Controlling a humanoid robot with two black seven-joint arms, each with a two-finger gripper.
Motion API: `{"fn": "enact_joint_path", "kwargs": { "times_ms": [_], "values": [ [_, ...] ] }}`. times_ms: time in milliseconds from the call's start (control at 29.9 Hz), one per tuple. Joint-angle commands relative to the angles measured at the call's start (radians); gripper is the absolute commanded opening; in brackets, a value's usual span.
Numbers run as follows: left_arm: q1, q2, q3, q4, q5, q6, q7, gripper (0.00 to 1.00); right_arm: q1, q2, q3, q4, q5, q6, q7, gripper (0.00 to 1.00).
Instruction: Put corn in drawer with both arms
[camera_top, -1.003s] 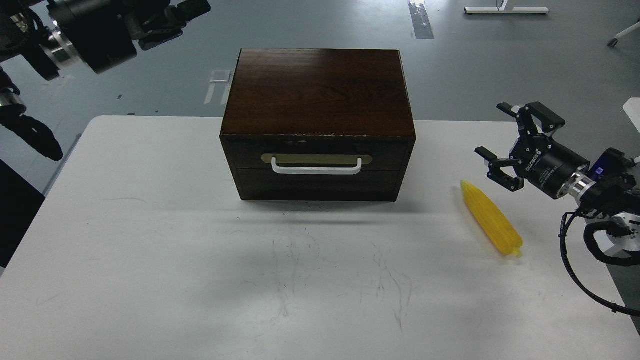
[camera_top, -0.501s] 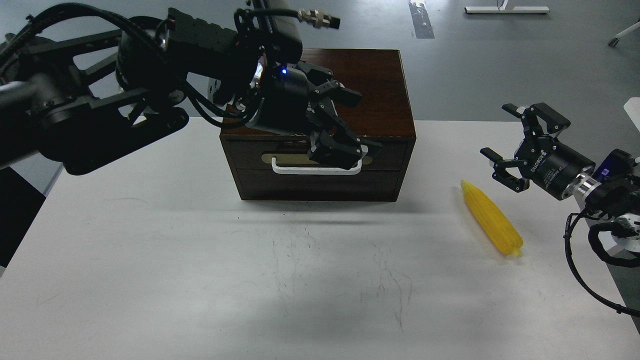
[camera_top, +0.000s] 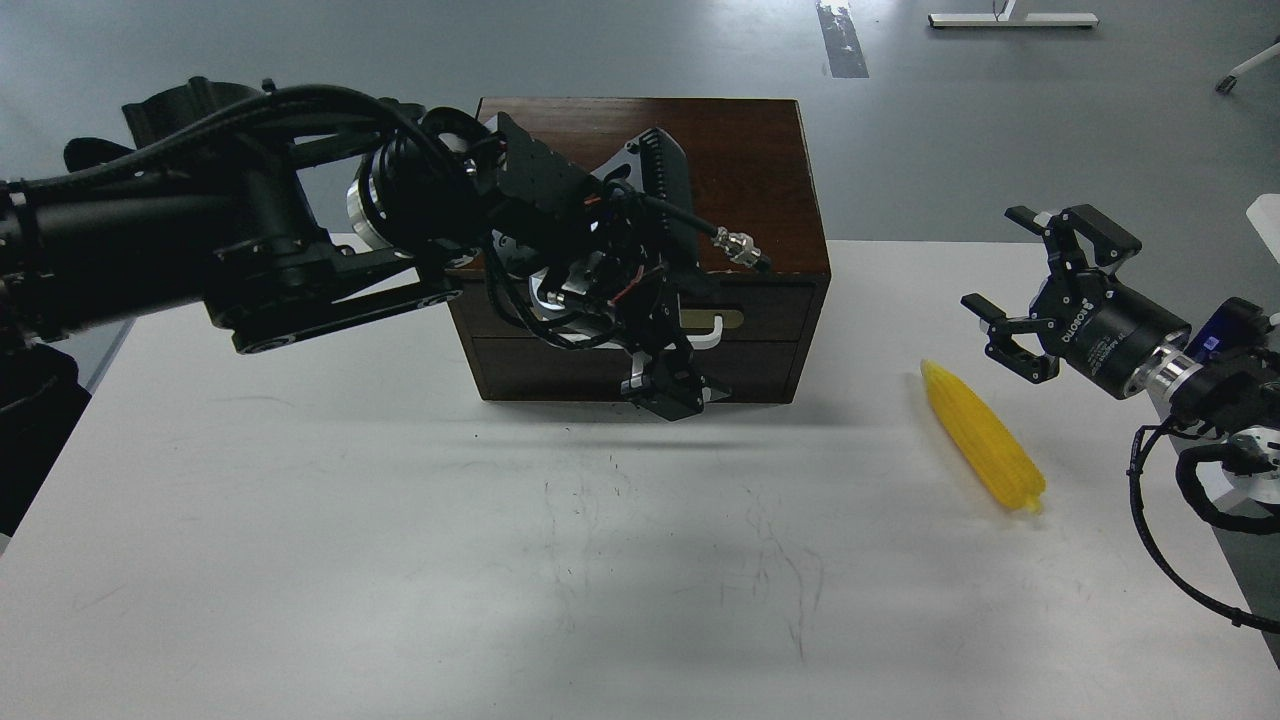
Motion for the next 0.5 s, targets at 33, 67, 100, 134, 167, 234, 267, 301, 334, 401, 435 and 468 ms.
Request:
{"fn": "enact_joint_path", "kwargs": {
  "times_ms": [33,67,100,134,167,234,267,301,334,401,435,468],
  "values": [
    [0.005,0.003,0.032,0.019,0.011,0.000,0.000,0.98,-0.001,-0.001,0.000,-0.001,0.000,0.000,0.000,1.00],
    [0.008,0.003,0.037,0.025,0.011,0.000,0.000,0.98,-0.001,0.000,0.000,0.000,0.000,0.000,0.000,1.00],
    [0.009,0.003,0.040,0.028,0.011,0.000,0.000,0.98,-0.001,0.000,0.000,0.000,0.000,0.000,0.000,1.00],
    [0.012,0.005,0.043,0.030,0.011,0.000,0.000,0.98,-0.001,0.000,0.003,0.000,0.000,0.000,0.000,1.00],
    [0.013,0.005,0.044,0.030,0.011,0.000,0.000,0.98,-0.003,0.000,0.006,-0.001,0.000,0.000,0.000,1.00],
    [0.013,0.005,0.049,0.030,0.011,0.000,0.000,0.98,-0.003,0.000,0.008,-0.001,0.000,0.000,0.000,1.00],
    [0.014,0.005,0.054,0.031,0.011,0.000,0.000,0.98,-0.003,0.000,0.008,-0.001,0.000,0.000,0.000,1.00],
    [0.013,0.003,0.057,0.031,0.011,0.000,0.000,0.98,-0.003,0.000,0.008,-0.001,0.000,0.000,0.000,1.00],
    [0.013,0.003,0.063,0.034,0.011,0.000,0.000,0.98,-0.003,0.000,0.008,-0.001,0.000,0.000,0.000,1.00],
    [0.013,0.000,0.069,0.043,0.011,0.000,0.000,0.98,-0.003,0.000,0.008,-0.001,0.000,0.000,0.000,1.00],
    [0.013,-0.002,0.072,0.049,0.011,0.000,0.000,0.98,-0.003,0.000,0.008,-0.001,0.000,0.000,0.000,1.00],
    [0.013,-0.003,0.077,0.056,0.011,0.000,0.000,0.98,-0.004,0.000,0.008,-0.001,0.000,0.000,0.000,1.00]
  ]
}}
